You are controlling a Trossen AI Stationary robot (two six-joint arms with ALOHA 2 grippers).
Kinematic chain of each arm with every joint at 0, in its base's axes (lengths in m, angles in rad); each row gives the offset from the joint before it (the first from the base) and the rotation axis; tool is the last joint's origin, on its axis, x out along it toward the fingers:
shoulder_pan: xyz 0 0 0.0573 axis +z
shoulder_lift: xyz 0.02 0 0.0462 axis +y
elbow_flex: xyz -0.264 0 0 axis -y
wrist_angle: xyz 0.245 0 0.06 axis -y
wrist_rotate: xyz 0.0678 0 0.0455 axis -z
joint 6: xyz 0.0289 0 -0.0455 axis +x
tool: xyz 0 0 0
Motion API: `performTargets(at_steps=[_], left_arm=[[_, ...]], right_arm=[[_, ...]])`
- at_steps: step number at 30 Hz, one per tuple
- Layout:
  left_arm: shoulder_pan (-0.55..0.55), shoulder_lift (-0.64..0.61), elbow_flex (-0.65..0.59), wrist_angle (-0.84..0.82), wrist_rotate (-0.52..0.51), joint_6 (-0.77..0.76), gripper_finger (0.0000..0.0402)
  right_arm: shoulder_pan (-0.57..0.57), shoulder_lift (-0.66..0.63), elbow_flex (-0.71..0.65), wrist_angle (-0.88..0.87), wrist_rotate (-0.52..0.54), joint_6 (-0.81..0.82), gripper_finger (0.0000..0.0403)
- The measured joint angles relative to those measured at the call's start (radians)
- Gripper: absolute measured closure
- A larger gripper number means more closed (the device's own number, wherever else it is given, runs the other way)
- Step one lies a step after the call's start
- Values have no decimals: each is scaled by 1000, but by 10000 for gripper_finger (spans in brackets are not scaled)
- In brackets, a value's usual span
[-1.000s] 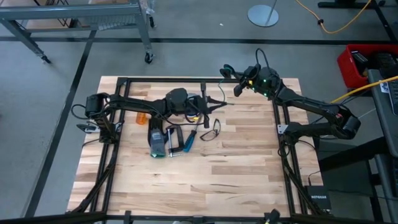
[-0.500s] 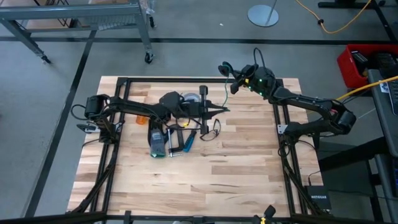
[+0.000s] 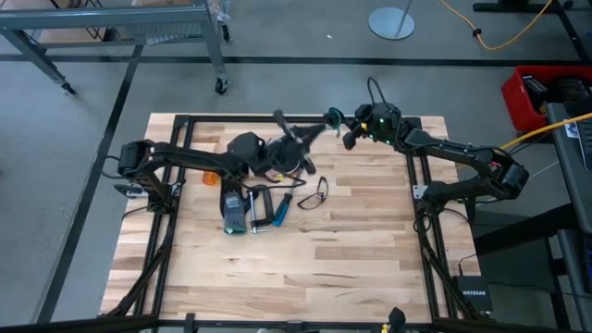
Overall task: Coil cords
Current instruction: Uncoil the wire from the cable spool
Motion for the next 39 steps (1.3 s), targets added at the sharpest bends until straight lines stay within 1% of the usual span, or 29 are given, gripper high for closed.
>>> performTargets(at_steps=[2,4,6,8,9,11,15,17,18,19,21,23,25,28,31,36,39], left_arm=[[0,-20,0,-42,-161,86,401],[8,-45,0,-101,-304,150,401],[19,-69,0,-167,-433,179,401],[33,-95,-13,-241,-528,175,401],[41,-115,-24,-289,-560,158,401],[59,-161,-47,-396,-579,90,401],[105,-274,-76,-728,-573,-162,401],[134,-329,-92,-891,-534,-314,401],[148,-357,-104,-966,-491,-388,401],[163,-381,-117,-1035,-433,-464,401],[193,-420,-144,-1132,-276,-598,401],[212,-429,-182,-1151,-116,-702,401],[217,-414,-221,-1121,8,-747,401],[205,-354,-279,-957,127,-751,401],[178,-259,-301,-755,221,-747,401],[127,-84,-282,-368,369,-700,401],[101,-5,-245,-147,408,-671,401]], right_arm=[[0,-12,0,-6,-27,-6,402],[0,-34,0,-7,-90,-6,402],[0,-65,0,-4,-148,-7,402],[-1,-105,0,-15,-176,-11,402],[-1,-128,0,-25,-176,-20,402],[-2,-176,0,-55,-173,-44,402],[-24,-285,0,-114,-170,-62,402],[-43,-338,0,-146,-175,-63,402],[-53,-362,0,-168,-175,-63,402],[-62,-385,0,-186,-175,-63,402],[-80,-421,0,-197,-175,-62,402],[-97,-449,0,-203,-175,-60,402],[-111,-464,0,-201,-173,-57,402],[-112,-458,0,-151,-158,-30,402],[-111,-421,0,-117,-157,-26,402],[-111,-325,0,-97,-157,-2,402],[-111,-266,0,-98,-157,0,402]])
